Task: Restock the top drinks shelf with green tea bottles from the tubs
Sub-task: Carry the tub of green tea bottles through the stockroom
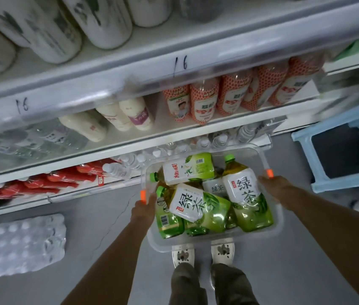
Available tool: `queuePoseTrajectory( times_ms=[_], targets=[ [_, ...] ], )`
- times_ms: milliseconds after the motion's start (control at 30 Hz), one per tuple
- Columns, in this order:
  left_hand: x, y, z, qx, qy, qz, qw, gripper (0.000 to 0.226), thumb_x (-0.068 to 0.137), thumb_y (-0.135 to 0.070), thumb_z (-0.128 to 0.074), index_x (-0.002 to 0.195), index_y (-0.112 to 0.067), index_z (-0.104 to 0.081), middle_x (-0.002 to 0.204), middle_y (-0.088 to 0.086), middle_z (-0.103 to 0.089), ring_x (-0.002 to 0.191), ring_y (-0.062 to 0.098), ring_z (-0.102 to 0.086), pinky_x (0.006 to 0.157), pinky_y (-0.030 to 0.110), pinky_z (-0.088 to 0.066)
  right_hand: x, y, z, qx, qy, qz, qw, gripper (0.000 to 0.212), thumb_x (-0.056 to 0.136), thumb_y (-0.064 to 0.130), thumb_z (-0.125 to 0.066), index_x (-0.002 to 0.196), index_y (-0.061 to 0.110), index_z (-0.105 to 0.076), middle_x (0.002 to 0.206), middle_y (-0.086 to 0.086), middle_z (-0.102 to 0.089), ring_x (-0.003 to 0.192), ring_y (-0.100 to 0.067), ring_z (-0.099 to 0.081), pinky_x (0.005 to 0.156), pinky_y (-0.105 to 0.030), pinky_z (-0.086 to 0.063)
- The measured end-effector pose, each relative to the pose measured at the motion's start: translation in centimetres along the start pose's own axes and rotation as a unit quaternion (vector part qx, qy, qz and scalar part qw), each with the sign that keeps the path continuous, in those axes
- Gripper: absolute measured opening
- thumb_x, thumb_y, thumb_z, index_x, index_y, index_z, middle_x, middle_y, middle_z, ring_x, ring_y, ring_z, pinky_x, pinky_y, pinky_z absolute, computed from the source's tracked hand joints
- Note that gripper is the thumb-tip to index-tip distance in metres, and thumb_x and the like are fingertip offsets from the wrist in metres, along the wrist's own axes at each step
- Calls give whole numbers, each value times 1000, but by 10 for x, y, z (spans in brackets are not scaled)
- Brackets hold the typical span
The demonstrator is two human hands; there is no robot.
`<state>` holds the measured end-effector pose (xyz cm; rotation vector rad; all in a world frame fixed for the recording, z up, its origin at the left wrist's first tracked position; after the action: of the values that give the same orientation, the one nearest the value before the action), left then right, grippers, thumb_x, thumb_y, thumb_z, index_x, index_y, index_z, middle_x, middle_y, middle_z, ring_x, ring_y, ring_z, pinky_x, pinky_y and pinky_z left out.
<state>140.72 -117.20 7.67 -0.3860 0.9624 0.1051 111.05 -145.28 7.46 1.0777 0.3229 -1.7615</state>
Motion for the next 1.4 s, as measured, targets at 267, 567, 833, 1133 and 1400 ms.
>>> queuePoseTrajectory(
  times_ms=[267,567,833,1133,1400],
  targets=[
    [-100,-72,18,165,19,-210,964,53,102,-47,-50,141,-12,-46,132,11,-57,117,31,-58,90,29,-47,-98,20,39,-33,-9,65,997,30,95,30,-59,77,6,-58,78,-12,-57,70,-26,-52,63,-28,-38],
    [-243,-94,52,291,58,-477,827,53,101,-54,-44,140,-18,-53,139,3,-57,124,17,-56,90,26,-38,-287,-32,64,-20,-92,207,974,31,99,46,-47,75,27,-53,84,1,-56,89,-26,-58,81,-36,-46],
    [-389,-49,73,329,107,-707,617,73,88,-73,-32,135,-23,-58,127,-3,-62,120,19,-56,101,41,-46,-491,-178,79,111,-375,169,905,37,95,48,-47,122,26,-60,123,5,-60,109,-19,-61,93,-42,-48],
    [-580,52,-22,316,216,-856,348,63,94,-60,-37,138,-18,-55,133,2,-57,123,23,-50,101,44,-47,-660,-360,39,154,-631,2,760,47,94,49,-43,128,21,-58,121,-1,-63,108,-26,-62,85,-42,-51],
    [-736,245,-125,360,261,-890,105,75,96,-62,-27,147,-10,-45,141,11,-51,121,35,-54,99,48,-48,-783,-559,-43,180,-664,-225,690,55,91,53,-41,133,19,-53,135,-3,-55,122,-29,-54,94,-46,-42]
  ],
)
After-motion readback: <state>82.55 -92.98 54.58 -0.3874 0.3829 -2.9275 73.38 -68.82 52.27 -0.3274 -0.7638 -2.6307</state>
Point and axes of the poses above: each hand's wrist, its own x-axis towards the middle knuckle, its own z-axis out of the back of the hand, y = z × x, the point moved 6 cm from there along x, towards the middle knuckle
